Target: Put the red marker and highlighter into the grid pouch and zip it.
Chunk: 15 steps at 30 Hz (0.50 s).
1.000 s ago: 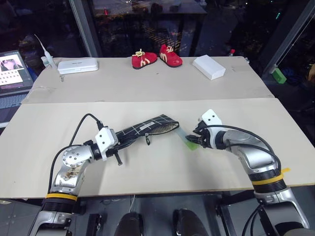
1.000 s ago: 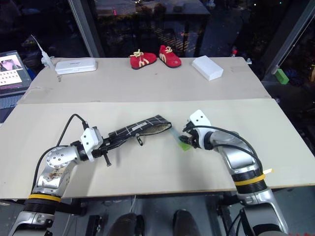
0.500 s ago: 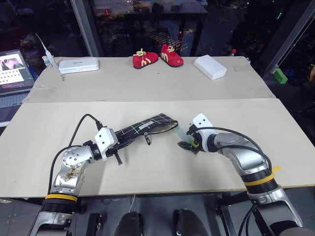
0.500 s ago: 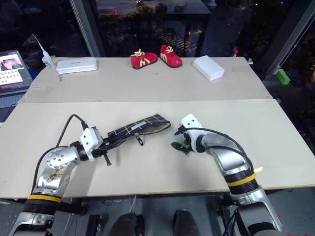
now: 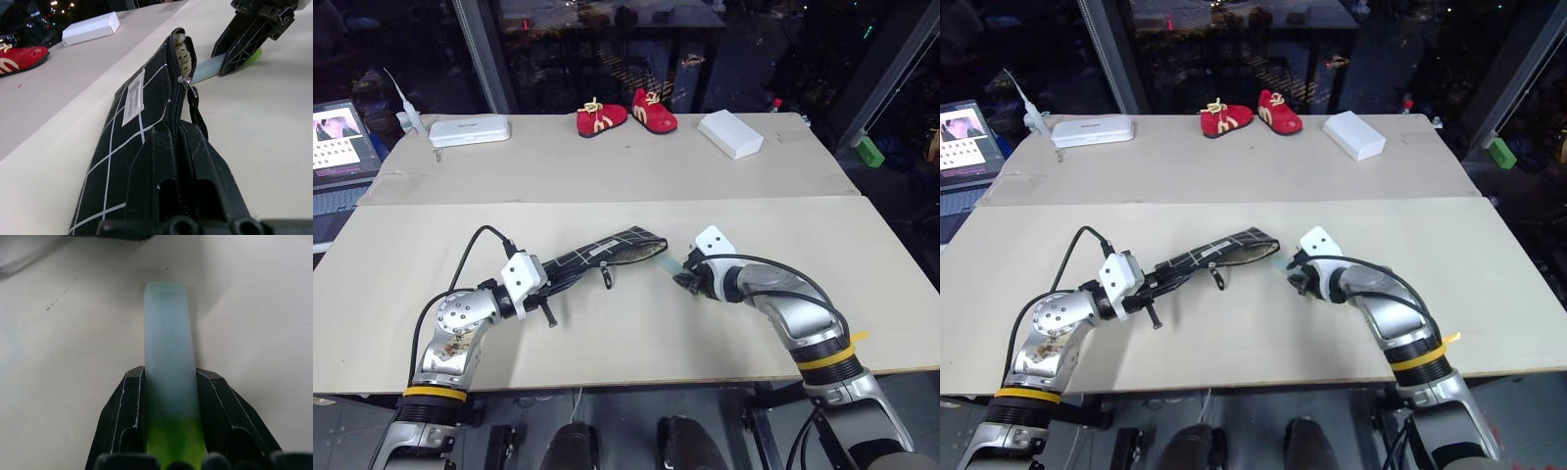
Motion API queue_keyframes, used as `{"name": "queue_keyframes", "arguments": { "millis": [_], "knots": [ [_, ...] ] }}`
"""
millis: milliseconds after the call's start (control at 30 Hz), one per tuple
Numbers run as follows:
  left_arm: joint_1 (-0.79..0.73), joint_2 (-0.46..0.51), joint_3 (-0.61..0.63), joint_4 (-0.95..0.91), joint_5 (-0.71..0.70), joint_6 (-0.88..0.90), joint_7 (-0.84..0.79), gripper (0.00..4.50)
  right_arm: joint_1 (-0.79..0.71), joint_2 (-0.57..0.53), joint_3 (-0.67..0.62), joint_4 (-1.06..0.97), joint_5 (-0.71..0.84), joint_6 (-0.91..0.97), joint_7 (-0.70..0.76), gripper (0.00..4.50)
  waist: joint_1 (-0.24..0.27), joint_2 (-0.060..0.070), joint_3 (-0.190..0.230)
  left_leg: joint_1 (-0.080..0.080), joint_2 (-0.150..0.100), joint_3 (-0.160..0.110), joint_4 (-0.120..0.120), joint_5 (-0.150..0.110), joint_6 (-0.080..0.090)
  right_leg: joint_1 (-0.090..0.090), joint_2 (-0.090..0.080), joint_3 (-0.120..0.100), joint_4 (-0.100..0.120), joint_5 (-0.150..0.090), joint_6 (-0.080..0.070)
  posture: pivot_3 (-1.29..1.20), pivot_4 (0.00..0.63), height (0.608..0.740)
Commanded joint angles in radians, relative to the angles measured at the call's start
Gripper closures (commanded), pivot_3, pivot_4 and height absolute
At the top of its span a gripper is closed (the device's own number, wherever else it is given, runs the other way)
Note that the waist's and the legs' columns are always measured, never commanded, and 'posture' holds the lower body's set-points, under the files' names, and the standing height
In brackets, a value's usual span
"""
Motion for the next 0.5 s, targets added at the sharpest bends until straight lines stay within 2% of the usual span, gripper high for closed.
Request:
{"name": "queue_keyframes", "arguments": {
  "millis": [33, 167, 267, 400, 500],
  "knots": [
    [-0.003, 0.008, 0.022, -0.047, -0.023, 0.005, 0.008, 4.50, -0.059, -0.041, -0.046, 0.031, -0.042, -0.134, -0.012, 3.44, 0.000, 0.000, 0.000, 0.000, 0.000, 0.000, 0.000, 0.000, 0.000, 0.000, 0.000, 0.000, 0.000, 0.000, 0.000, 0.00, 0.150, 0.740],
    [-0.004, 0.010, 0.024, -0.050, -0.026, 0.011, 0.005, 4.50, -0.163, -0.108, -0.102, 0.077, -0.073, -0.373, -0.002, 3.44, -0.001, 0.002, 0.002, -0.002, 0.000, 0.000, 0.000, 0.000, 0.000, -0.003, 0.000, 0.000, 0.000, 0.000, 0.000, 0.00, 0.150, 0.740],
    [-0.006, 0.009, 0.022, -0.050, -0.026, 0.014, 0.004, 4.50, -0.184, -0.145, -0.131, 0.048, -0.036, -0.503, 0.087, 3.44, -0.001, 0.002, 0.002, -0.003, 0.000, 0.000, 0.000, 0.000, 0.000, -0.004, 0.001, 0.000, -0.001, 0.000, 0.000, 0.00, 0.150, 0.740],
    [-0.014, 0.003, 0.018, -0.046, -0.025, 0.018, 0.004, 4.50, -0.120, -0.218, -0.139, -0.093, 0.079, -0.533, 0.310, 3.44, 0.000, 0.002, 0.002, -0.003, 0.001, 0.000, -0.001, 0.000, 0.000, -0.003, 0.001, -0.001, -0.001, 0.000, 0.001, 0.00, 0.150, 0.740],
    [-0.020, -0.003, 0.014, -0.043, -0.025, 0.019, 0.003, 4.50, -0.045, -0.303, -0.088, -0.160, 0.071, -0.567, 0.439, 3.44, 0.005, 0.001, 0.002, -0.003, 0.000, -0.001, -0.001, 0.000, 0.000, -0.002, 0.000, -0.001, -0.002, 0.000, 0.001, 0.00, 0.150, 0.740]
  ]
}}
